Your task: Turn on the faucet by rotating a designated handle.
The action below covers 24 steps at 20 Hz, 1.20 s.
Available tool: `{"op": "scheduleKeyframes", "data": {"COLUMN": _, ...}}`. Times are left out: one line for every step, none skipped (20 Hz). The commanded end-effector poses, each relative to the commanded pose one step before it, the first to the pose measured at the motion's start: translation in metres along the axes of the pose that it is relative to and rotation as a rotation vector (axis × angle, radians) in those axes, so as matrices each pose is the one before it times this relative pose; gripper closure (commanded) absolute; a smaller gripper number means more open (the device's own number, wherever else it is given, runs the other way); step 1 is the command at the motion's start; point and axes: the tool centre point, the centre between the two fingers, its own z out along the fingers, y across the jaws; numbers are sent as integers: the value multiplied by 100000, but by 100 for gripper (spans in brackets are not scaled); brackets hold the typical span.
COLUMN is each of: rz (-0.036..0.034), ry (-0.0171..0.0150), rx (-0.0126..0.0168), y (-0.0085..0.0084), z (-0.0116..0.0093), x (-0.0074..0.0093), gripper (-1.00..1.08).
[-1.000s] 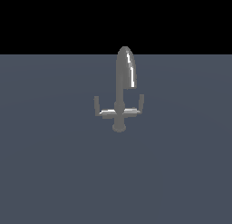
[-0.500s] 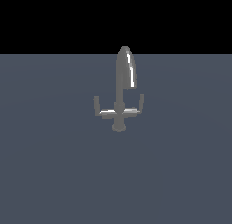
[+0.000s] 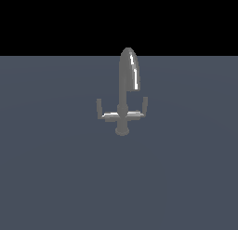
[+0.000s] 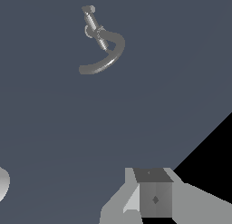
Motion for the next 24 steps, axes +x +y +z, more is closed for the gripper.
{"op": "scheduleKeyframes", "data": {"rz": -7217, "ry": -4286, "rx": -2420, "y": 230, "z": -388, "x": 796, "gripper": 108}}
{"op": "scheduleKeyframes", "data": {"rz": -2901, "ry": -1727, "rx": -815, "y": 112, "z": -139, "x": 331, "gripper": 108}}
{"op": "scheduleKeyframes", "data": {"rz": -2925, "ry": -1742, "rx": -752, "y": 122, "z": -133, "x": 338, "gripper": 108}}
{"op": "scheduleKeyframes", "data": {"rz": -2950, "ry": -1755, "rx": -689, "y": 133, "z": -127, "x": 344, "gripper": 108}}
{"op": "scheduleKeyframes", "data": {"rz": -2976, "ry": -1766, "rx": -627, "y": 144, "z": -121, "x": 351, "gripper": 108}}
{"op": "scheduleKeyframes", "data": {"rz": -3001, "ry": -1773, "rx": -564, "y": 155, "z": -115, "x": 357, "gripper": 108}}
{"op": "scheduleKeyframes", "data": {"rz": -3026, "ry": -1777, "rx": -502, "y": 167, "z": -109, "x": 363, "gripper": 108}}
{"op": "scheduleKeyframes", "data": {"rz": -3051, "ry": -1779, "rx": -440, "y": 179, "z": -103, "x": 369, "gripper": 108}}
{"op": "scheduleKeyframes", "data": {"rz": -3077, "ry": -1778, "rx": -379, "y": 191, "z": -98, "x": 374, "gripper": 108}}
{"op": "scheduleKeyframes", "data": {"rz": -3102, "ry": -1775, "rx": -319, "y": 204, "z": -92, "x": 379, "gripper": 108}}
{"op": "scheduleKeyframes", "data": {"rz": -3127, "ry": -1768, "rx": -259, "y": 217, "z": -86, "x": 383, "gripper": 108}}
{"op": "scheduleKeyframes", "data": {"rz": -3154, "ry": -1760, "rx": -201, "y": 231, "z": -81, "x": 387, "gripper": 108}}
{"op": "scheduleKeyframes", "data": {"rz": -3179, "ry": -1749, "rx": -143, "y": 245, "z": -75, "x": 391, "gripper": 108}}
{"op": "scheduleKeyframes", "data": {"rz": -3204, "ry": -1735, "rx": -87, "y": 259, "z": -69, "x": 394, "gripper": 108}}
{"op": "scheduleKeyframes", "data": {"rz": -3230, "ry": -1719, "rx": -32, "y": 273, "z": -64, "x": 397, "gripper": 108}}
{"op": "scheduleKeyframes", "data": {"rz": -3256, "ry": -1701, "rx": 22, "y": 288, "z": -59, "x": 399, "gripper": 108}}
{"op": "scheduleKeyframes", "data": {"rz": -3281, "ry": -1680, "rx": 74, "y": 303, "z": -53, "x": 400, "gripper": 108}}
{"op": "scheduleKeyframes", "data": {"rz": -3306, "ry": -1658, "rx": 125, "y": 318, "z": -48, "x": 402, "gripper": 108}}
{"op": "scheduleKeyframes", "data": {"rz": -3331, "ry": -1633, "rx": 174, "y": 333, "z": -42, "x": 402, "gripper": 108}}
{"op": "scheduleKeyframes", "data": {"rz": -3357, "ry": -1607, "rx": 221, "y": 349, "z": -37, "x": 403, "gripper": 108}}
{"op": "scheduleKeyframes", "data": {"rz": -3382, "ry": -1578, "rx": 267, "y": 365, "z": -32, "x": 402, "gripper": 108}}
{"op": "scheduleKeyframes", "data": {"rz": -3406, "ry": -1547, "rx": 311, "y": 381, "z": -27, "x": 401, "gripper": 108}}
{"op": "scheduleKeyframes", "data": {"rz": -3431, "ry": -1516, "rx": 352, "y": 397, "z": -22, "x": 400, "gripper": 108}}
{"op": "scheduleKeyframes", "data": {"rz": -3455, "ry": -1482, "rx": 392, "y": 413, "z": -17, "x": 397, "gripper": 108}}
